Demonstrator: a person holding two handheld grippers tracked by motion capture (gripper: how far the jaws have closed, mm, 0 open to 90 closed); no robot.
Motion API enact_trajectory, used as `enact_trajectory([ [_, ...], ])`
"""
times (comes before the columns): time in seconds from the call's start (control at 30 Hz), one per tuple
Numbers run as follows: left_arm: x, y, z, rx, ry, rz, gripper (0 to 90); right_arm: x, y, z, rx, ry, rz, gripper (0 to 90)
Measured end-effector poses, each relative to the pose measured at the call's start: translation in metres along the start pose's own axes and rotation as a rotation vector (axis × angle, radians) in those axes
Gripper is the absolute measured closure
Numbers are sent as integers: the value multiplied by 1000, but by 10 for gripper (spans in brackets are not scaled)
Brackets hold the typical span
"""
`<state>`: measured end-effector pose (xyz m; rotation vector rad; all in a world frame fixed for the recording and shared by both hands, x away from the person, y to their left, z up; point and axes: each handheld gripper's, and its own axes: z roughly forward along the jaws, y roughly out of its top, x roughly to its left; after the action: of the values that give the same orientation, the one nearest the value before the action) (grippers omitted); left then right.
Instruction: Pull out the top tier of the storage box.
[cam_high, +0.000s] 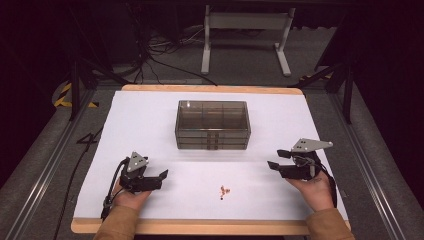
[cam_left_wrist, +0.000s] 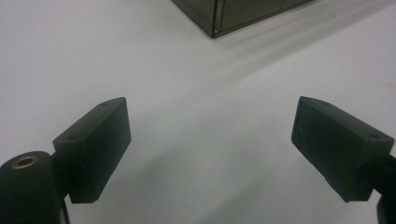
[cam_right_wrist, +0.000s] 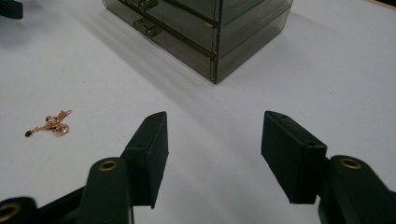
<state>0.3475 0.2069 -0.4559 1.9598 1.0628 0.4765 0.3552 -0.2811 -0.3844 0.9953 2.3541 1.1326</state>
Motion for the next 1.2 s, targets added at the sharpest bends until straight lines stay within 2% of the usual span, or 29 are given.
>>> enact_trajectory([
  [0.2,1,0,-2,-21,-3,-3,124,1,6,5,27,9,-41,431],
  [0.37,0,-1,-3,-26,-4,-3,123,5,15,5,14,11,-66,431],
  [0.47,1,-1,-3,-27,-4,-3,124,4,18,4,-11,27,-50,430],
  [0.53,1,-1,-3,-27,-2,-1,124,3,20,4,-22,36,-55,432],
  [0.7,0,-1,-3,-28,1,-4,124,6,25,8,-24,46,-113,441],
  [0.97,0,-1,-3,-22,3,0,126,15,45,21,14,106,-151,430],
  [1.2,0,-1,-2,-25,8,-1,129,21,57,29,15,160,-172,429],
])
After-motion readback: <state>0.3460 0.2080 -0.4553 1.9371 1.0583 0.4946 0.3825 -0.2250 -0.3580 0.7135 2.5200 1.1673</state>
